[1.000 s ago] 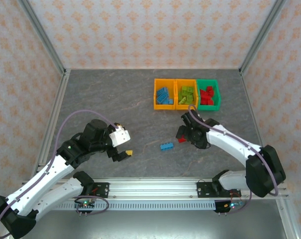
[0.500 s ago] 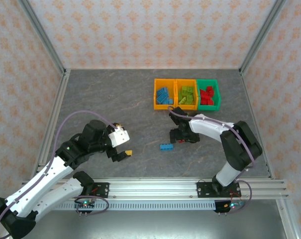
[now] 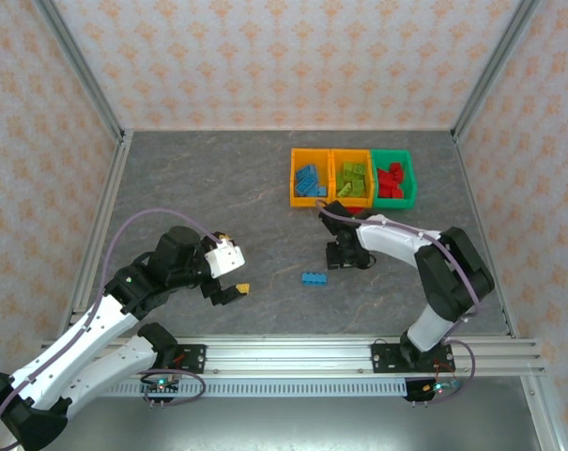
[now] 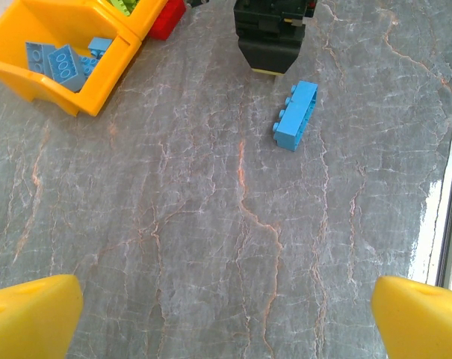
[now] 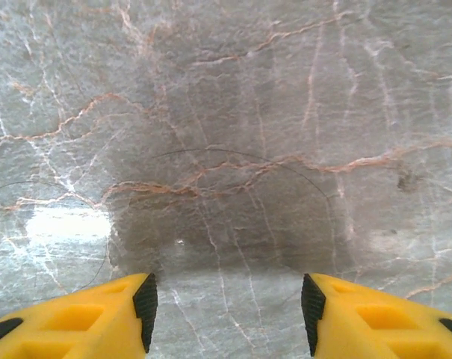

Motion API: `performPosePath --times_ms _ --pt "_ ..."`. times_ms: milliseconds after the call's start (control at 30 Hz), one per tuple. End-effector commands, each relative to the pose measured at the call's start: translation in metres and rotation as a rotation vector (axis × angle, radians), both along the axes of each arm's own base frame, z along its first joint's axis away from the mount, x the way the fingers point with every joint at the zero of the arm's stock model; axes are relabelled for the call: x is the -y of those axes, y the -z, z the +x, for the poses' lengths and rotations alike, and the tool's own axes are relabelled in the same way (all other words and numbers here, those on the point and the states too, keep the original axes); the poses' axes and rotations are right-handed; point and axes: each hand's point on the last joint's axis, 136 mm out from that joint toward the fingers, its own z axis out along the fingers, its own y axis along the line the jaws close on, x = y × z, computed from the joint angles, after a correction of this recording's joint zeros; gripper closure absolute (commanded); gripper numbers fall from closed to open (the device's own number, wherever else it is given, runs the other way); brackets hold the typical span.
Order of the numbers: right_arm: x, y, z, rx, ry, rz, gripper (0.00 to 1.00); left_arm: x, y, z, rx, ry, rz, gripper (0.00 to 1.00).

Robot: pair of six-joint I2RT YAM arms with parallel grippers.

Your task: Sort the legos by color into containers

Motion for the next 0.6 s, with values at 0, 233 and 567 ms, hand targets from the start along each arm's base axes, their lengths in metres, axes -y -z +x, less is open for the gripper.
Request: performPosePath --times_ms 0,233,567 --pt "0.008 -0.013 0.011 0.075 0.062 0.006 0.41 -0.001 -0.005 0.005 0.039 -0.004 -0.005 0.00" --pt "0.028 -0.045 0.051 0.229 0.271 0.036 0.03 -0.001 -0.005 0.005 0.043 -0.004 -0.007 0.00" --pt "0.026 -0.044 0.139 0.369 0.262 0.086 0.01 -0.003 -0.007 0.004 0.055 -0.008 -0.008 0.00"
